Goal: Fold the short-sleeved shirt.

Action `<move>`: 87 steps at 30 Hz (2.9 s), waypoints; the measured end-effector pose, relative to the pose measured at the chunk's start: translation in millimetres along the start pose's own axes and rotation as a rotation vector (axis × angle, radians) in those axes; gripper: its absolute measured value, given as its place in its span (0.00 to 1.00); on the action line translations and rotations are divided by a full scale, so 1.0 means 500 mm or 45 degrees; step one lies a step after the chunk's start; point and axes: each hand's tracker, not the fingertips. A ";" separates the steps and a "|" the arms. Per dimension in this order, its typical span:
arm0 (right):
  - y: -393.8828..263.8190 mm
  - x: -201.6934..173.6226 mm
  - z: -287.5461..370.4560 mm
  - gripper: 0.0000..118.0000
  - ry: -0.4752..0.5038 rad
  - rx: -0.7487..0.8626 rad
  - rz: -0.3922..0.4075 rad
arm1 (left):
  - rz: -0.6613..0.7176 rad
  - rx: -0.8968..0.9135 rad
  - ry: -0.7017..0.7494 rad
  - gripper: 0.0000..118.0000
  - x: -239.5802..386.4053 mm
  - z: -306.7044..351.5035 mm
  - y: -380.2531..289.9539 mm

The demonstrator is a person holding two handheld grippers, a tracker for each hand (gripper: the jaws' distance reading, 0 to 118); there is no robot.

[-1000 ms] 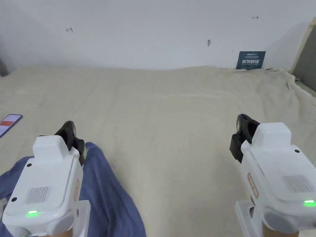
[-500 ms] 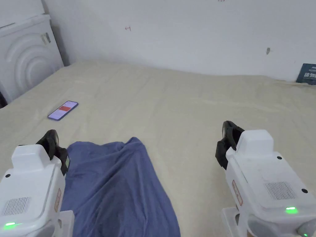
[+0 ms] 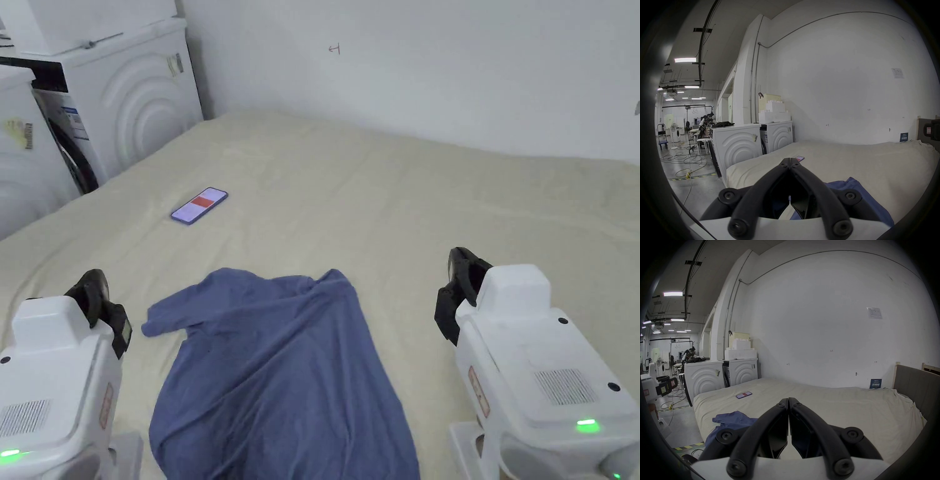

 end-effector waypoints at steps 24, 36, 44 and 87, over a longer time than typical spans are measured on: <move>-0.031 0.148 0.047 0.00 -0.262 -0.090 0.048 | -0.078 -1.064 -0.455 0.89 0.297 -0.279 -0.219; -0.079 0.232 0.092 0.00 -0.411 -0.191 0.032 | -0.250 -1.382 -0.417 0.72 0.348 -0.336 -0.343; -0.097 0.275 0.115 0.00 -0.484 -0.206 -0.028 | -0.209 -1.422 -0.489 0.26 0.349 -0.336 -0.329; 0.014 0.428 0.363 0.00 -0.801 0.010 0.006 | 0.265 -0.769 -1.723 0.00 0.841 -0.116 0.243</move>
